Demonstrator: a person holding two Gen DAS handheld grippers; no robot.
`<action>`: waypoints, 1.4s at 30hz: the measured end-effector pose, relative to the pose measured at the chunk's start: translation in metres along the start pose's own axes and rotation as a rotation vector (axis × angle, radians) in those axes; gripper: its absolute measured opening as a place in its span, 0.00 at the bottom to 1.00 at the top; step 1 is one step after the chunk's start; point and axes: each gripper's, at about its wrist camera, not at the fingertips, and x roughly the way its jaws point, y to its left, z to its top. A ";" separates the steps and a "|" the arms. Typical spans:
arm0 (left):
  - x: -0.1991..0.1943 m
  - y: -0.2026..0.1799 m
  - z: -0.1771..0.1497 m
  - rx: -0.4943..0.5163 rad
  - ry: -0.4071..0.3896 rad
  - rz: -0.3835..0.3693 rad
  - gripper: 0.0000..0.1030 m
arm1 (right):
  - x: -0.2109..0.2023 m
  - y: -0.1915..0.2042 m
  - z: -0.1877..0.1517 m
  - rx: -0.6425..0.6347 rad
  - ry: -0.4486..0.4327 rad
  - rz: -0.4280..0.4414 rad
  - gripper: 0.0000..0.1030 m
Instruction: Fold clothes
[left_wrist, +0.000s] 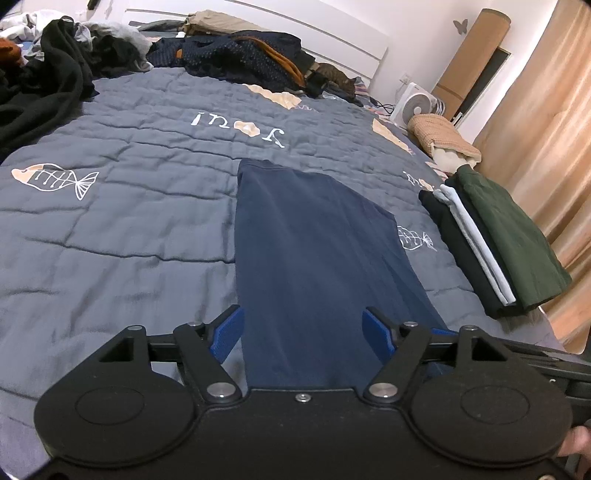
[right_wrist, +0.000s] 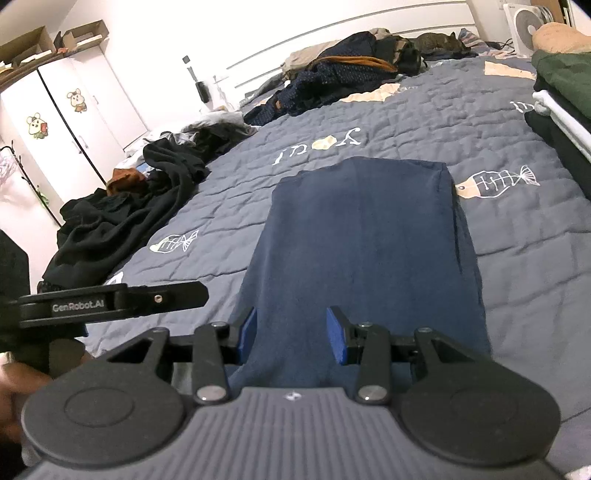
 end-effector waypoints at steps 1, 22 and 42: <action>-0.001 -0.001 -0.001 -0.004 -0.004 -0.001 0.68 | -0.001 -0.001 -0.001 -0.002 0.000 -0.001 0.39; -0.057 -0.041 -0.010 -0.044 -0.093 0.034 0.70 | -0.064 -0.032 0.014 0.050 -0.015 -0.011 0.40; -0.159 -0.085 -0.005 -0.051 -0.157 0.091 0.73 | -0.162 -0.038 0.018 0.058 -0.039 0.015 0.40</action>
